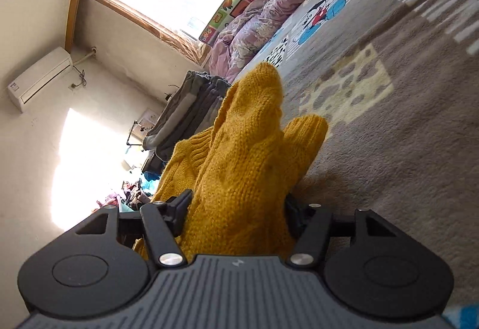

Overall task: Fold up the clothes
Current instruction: 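Carry the sweater with the left gripper to the stack of folded clothes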

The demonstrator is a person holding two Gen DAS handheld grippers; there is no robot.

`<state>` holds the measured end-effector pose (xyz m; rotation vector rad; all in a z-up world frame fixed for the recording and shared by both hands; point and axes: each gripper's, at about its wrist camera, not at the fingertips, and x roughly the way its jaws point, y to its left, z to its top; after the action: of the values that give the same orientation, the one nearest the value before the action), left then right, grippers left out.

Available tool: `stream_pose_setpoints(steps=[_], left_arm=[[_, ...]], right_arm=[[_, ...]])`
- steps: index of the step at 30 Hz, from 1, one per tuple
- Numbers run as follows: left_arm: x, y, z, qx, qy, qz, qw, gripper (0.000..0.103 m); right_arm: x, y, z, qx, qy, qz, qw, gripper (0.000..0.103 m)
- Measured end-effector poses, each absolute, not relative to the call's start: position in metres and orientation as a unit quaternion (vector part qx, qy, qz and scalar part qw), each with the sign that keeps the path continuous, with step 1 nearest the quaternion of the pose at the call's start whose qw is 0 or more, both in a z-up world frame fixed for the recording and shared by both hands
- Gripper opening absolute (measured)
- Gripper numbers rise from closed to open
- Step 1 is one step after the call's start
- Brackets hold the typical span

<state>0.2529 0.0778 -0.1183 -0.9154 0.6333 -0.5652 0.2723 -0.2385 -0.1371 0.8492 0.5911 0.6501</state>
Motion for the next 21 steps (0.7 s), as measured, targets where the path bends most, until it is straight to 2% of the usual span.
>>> stream_pose_setpoints(steps=[10,11,12,14,15,16,17,19,21], left_arm=[[0.204,-0.032,-0.114,-0.441,0.314,-0.37,0.755,0.056],[0.202,-0.043,-0.118,-0.437,0.324,-0.372,0.752,0.057],[0.2,-0.054,-0.126,-0.423,0.34,-0.365,0.756,0.062],[0.197,-0.072,-0.149,-0.383,0.389,-0.322,0.773,0.067],[0.194,-0.078,-0.158,-0.366,0.405,-0.305,0.78,0.063],[0.187,-0.077,-0.157,-0.366,0.392,-0.307,0.786,0.065],[0.181,-0.076,-0.155,-0.364,0.383,-0.308,0.791,0.072],[0.177,-0.073,-0.148,-0.357,0.389,-0.308,0.792,0.076],[0.172,-0.07,-0.15,-0.371,0.391,-0.305,0.785,0.079]], right_arm=[[0.129,-0.347,-0.101,0.41,0.157,0.239,0.866,0.062],[0.12,-0.359,-0.105,0.418,0.159,0.219,0.867,0.062],[0.11,-0.37,-0.109,0.425,0.161,0.199,0.868,0.062],[0.102,-0.389,-0.138,0.426,0.203,0.126,0.872,0.081],[0.102,-0.395,-0.153,0.416,0.234,0.093,0.874,0.084],[0.102,-0.402,-0.165,0.414,0.255,0.069,0.871,0.073],[0.1,-0.408,-0.17,0.422,0.253,0.068,0.868,0.073],[0.094,-0.415,-0.164,0.415,0.231,0.072,0.877,0.09],[0.093,-0.415,-0.166,0.405,0.228,0.074,0.882,0.093]])
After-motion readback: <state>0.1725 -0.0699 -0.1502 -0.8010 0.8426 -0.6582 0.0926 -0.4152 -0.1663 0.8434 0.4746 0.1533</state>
